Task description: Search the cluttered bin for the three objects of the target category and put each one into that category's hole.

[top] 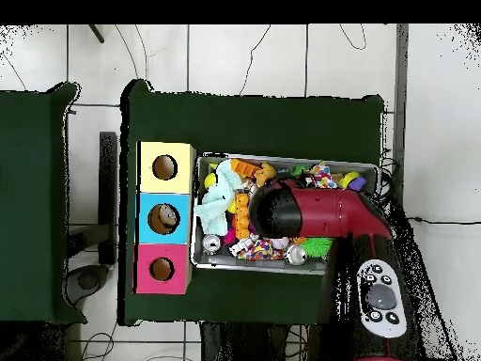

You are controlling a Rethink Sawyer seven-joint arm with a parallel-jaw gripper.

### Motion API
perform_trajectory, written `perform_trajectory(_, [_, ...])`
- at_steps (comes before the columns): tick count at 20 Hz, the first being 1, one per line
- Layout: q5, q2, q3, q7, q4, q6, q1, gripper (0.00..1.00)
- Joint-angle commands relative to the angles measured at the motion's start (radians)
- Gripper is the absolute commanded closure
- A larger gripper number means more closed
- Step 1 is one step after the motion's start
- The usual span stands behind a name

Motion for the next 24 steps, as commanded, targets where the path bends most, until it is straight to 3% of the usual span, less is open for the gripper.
perform_trajectory(1, [-0.019,0.067,0.142,-0.027,0.067,0.002,-0.067,0.00])
perform_trajectory(7, [-0.031,0.062,0.165,-0.021,0.085,-0.013,-0.083,0.00])
perform_trajectory(16, [-0.014,0.068,0.310,-0.042,0.141,-0.051,-0.184,0.00])
perform_trajectory(24, [-0.058,0.084,0.330,-0.019,0.123,-0.084,-0.185,0.00])
